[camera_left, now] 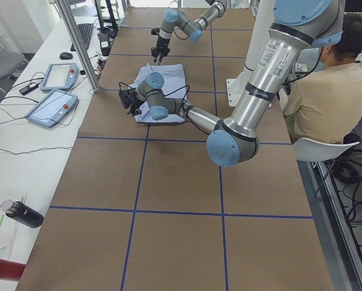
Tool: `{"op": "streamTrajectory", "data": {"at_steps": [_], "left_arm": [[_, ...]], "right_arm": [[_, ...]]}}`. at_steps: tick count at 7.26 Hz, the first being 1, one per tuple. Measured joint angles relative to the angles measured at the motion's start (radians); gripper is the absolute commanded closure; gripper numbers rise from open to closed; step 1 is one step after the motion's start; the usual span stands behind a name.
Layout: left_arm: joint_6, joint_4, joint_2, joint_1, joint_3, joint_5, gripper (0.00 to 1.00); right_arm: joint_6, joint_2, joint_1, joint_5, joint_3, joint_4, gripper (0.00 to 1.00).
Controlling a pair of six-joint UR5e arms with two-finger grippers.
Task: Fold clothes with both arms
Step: 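Lower the right gripper to the folded shirt's side edge and grasp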
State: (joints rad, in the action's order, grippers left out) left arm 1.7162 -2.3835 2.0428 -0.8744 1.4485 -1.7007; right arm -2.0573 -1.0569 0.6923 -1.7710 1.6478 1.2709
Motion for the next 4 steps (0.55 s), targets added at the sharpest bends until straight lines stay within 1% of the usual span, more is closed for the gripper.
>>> {"op": "streamTrajectory", "data": {"at_steps": [1, 2, 4], "left_arm": [[0.000, 0.001, -0.007, -0.003, 0.010, -0.001, 0.39], [0.000, 0.000, -0.016, -0.003, 0.016, 0.002, 0.39], [0.000, 0.001, -0.023, -0.004, 0.029, 0.009, 0.39]], "right_arm": [[-0.003, -0.073, -0.036, 0.005, 0.067, 0.000, 0.40], [-0.007, -0.122, -0.066, 0.010, 0.103, -0.001, 0.38], [-0.013, -0.187, -0.105, 0.019, 0.130, -0.007, 0.38]]}}
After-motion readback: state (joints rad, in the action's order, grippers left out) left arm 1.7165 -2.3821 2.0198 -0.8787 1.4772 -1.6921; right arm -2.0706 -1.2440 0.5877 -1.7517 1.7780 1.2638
